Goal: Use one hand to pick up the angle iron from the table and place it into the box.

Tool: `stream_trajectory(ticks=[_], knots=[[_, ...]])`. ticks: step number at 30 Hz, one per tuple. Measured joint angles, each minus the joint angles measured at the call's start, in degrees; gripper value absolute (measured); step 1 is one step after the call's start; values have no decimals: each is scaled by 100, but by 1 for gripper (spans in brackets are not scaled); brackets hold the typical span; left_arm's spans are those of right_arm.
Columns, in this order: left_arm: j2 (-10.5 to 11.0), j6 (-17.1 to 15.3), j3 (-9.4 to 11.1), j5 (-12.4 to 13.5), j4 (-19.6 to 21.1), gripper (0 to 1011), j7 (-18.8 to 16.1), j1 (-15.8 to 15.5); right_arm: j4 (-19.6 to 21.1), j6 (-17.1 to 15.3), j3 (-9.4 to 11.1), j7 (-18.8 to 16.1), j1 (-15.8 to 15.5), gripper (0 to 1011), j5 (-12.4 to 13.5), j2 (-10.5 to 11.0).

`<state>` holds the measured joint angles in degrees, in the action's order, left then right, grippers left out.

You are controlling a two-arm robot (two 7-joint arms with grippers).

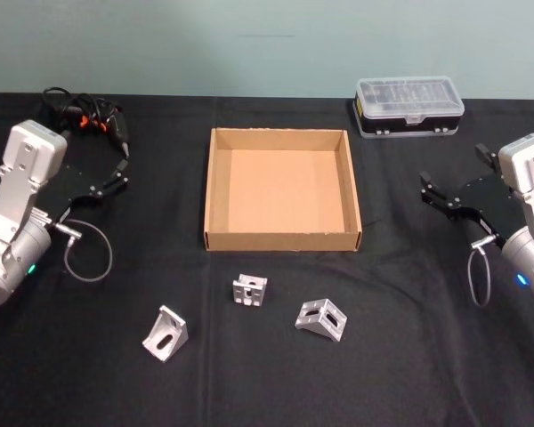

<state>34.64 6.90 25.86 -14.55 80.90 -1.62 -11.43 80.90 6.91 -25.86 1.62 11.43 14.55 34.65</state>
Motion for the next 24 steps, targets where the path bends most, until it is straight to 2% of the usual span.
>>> stream_trajectory(ticks=[24], knots=[[0, 0, 0, 0, 0, 1000, 0, 0, 0, 0, 0, 0, 0, 1004, 0, 0]])
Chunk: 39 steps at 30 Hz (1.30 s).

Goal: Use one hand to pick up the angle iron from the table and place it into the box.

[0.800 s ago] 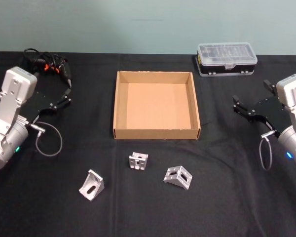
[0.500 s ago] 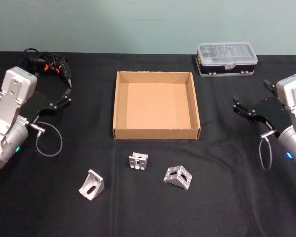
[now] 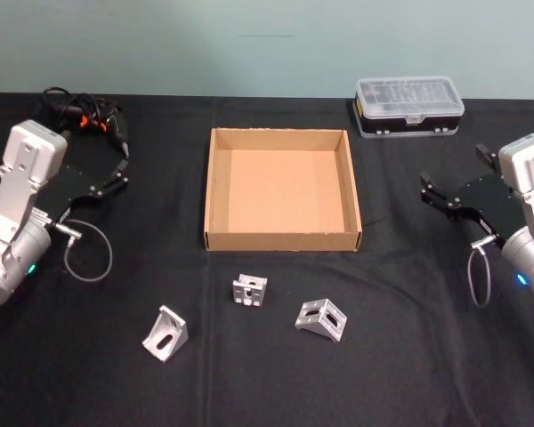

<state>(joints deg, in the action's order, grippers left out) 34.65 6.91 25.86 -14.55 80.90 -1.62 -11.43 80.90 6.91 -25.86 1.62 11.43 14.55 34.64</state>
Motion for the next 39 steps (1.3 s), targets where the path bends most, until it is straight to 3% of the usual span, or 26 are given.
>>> stream_trajectory(ticks=[17, 23, 29, 32, 33, 35, 36, 37, 39], knots=[[0, 0, 0, 0, 0, 1000, 0, 0, 0, 1, 5, -3, 0, 1004, -2, -4], [0, 0, 0, 0, 0, 1000, 0, 0, 120, 103, 161, -237, 8, 1004, 114, -26], [0, 0, 0, 0, 0, 1000, 0, 0, 508, 29, 369, -1093, -91, 1004, 796, 158], [0, 0, 0, 0, 0, 1000, 0, 0, 796, -246, 454, -2025, -171, 1004, 1402, 433], [0, 0, 0, 0, 0, 1000, 0, 0, 796, -246, 454, -2025, -171, 1004, 1402, 433], [0, 0, 0, 0, 0, 1000, 0, 0, 956, -448, 450, -2979, -196, 1004, 1843, 747], [0, 0, 0, 0, 0, 1000, 0, 0, 956, -448, 450, -2979, -196, 1004, 1843, 747], [0, 0, 0, 0, 0, 1000, 0, 0, 1013, -535, 420, -3364, -196, 1004, 1974, 884], [0, 0, 0, 0, 0, 1000, 0, 0, 1064, -633, 377, -3724, -193, 1004, 2068, 1006]])
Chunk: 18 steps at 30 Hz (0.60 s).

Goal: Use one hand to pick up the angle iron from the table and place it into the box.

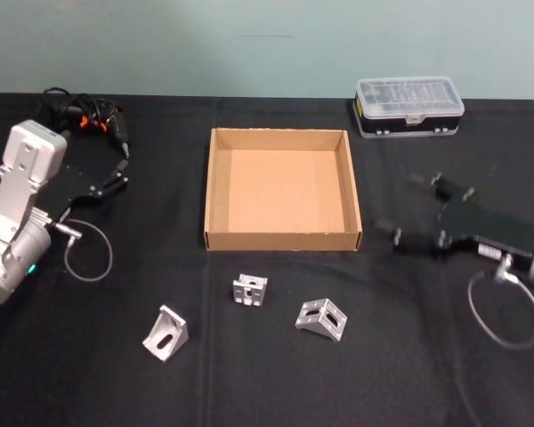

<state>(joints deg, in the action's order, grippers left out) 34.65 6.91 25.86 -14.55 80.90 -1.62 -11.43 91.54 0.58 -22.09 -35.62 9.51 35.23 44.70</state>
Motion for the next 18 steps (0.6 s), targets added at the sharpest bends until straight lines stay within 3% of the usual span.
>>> stream_trajectory(ticks=[1, 6, 18], knots=[[0, 0, 0, 0, 0, 1000, 0, 0, 47, -96, -61, -320, 7, 1004, 51, 104], [0, 0, 0, 0, 0, 1000, 0, 0, 147, -408, -391, -838, 119, 1004, -22, 299], [0, 0, 0, 0, 0, 1000, 0, 0, 149, -874, -1092, -982, 535, 1004, -524, 175]])
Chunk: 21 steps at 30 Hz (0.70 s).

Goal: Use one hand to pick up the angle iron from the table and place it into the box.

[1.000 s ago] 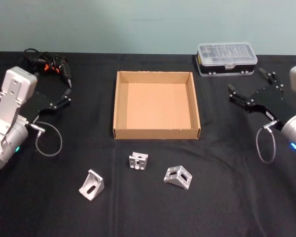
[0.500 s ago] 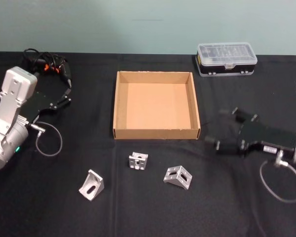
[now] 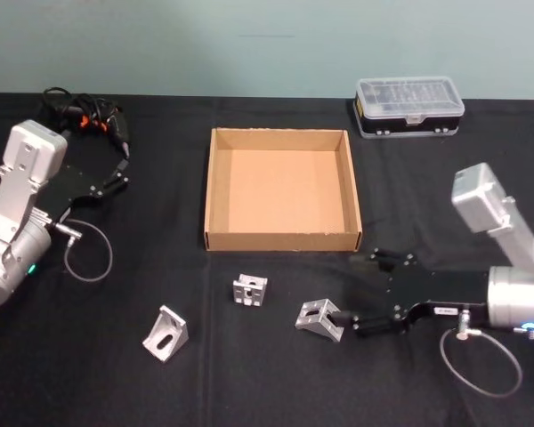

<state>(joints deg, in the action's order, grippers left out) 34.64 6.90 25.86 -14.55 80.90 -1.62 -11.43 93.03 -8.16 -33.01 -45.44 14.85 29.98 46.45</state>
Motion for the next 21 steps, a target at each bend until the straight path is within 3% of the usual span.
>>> stream_trajectory(ticks=[6, 12, 21], knots=[[0, 0, 0, 0, 0, 1000, 0, 0, 6, -207, -205, 71, 136, 1004, -166, -97], [0, 0, 0, 0, 0, 1000, 0, 0, 84, -623, -472, 193, 283, 1004, -392, -163], [0, 0, 0, 0, 0, 1000, 0, 0, 157, -1024, -677, 475, 371, 1004, -711, -262]])
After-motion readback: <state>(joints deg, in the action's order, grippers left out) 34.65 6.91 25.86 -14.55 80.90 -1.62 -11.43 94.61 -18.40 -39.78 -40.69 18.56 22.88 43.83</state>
